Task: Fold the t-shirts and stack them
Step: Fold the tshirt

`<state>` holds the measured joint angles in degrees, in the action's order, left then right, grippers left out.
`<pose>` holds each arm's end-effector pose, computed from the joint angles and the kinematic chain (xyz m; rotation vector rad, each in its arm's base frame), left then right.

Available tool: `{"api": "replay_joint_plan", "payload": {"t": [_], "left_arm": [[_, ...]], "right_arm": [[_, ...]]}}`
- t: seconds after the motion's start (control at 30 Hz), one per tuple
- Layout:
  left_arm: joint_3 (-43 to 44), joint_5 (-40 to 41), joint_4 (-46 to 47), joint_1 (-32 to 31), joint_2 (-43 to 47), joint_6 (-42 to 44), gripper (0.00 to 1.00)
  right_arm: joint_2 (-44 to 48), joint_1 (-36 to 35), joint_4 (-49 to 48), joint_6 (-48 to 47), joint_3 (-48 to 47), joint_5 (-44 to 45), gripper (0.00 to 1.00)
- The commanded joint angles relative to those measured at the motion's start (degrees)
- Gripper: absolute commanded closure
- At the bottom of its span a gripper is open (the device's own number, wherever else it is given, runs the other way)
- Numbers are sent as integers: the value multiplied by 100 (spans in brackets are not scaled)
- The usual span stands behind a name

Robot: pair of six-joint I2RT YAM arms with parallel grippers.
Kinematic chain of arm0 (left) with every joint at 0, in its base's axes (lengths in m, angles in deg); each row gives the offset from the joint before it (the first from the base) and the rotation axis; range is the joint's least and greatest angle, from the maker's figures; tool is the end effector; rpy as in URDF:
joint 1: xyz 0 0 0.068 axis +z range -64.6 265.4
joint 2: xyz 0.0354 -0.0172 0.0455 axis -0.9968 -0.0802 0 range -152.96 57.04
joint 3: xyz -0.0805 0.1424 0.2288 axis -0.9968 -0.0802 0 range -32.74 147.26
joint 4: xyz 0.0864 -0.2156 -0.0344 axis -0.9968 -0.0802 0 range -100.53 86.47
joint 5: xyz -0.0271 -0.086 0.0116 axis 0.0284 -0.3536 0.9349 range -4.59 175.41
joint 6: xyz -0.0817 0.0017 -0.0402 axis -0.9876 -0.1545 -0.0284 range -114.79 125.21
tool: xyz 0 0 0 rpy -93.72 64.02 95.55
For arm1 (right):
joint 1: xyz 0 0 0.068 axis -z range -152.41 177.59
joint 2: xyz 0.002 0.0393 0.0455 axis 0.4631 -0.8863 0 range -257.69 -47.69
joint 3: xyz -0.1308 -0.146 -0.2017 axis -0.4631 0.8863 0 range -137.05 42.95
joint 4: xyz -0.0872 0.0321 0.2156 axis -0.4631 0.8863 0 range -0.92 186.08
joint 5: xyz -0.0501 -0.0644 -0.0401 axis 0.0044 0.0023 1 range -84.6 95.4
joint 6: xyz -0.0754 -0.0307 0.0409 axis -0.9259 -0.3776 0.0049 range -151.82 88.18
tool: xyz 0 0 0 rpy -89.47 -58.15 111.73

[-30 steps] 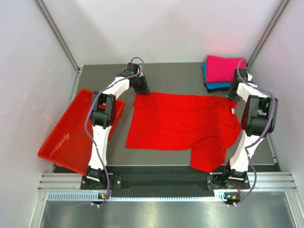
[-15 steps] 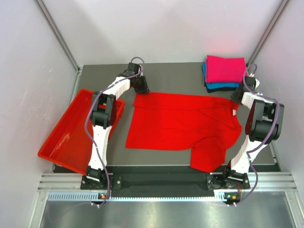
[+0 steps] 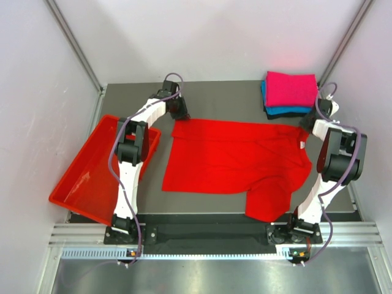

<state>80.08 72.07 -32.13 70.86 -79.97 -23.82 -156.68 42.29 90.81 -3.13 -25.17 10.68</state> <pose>0.5122 -0.1523 0.1433 -0.2228 2.5509 -0.5974 0.4099 -0.1153 0.1701 0.8974 2.1291 0.0179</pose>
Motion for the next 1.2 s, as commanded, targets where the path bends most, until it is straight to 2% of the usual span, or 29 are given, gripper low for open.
{"api": "replay_joint_plan", "payload": {"t": [0.0,0.17,0.5,0.73,0.9,1.17], "left_arm": [[-286,561,-278,154,-63,109,71],[-286,596,-287,171,-45,153,71],[-295,658,-304,224,-19,144,71],[-321,693,-286,233,-54,170,71],[-260,571,-208,242,-63,91,71],[661,104,-286,250,517,223,69]], "right_arm": [[176,130,-24,146,158,333,75],[159,182,-95,67,80,255,70],[98,323,467,321,-149,351,73],[-52,481,249,550,71,439,76],[-202,516,353,410,-438,194,75],[782,411,1583,-117,-905,-70,67]]}}
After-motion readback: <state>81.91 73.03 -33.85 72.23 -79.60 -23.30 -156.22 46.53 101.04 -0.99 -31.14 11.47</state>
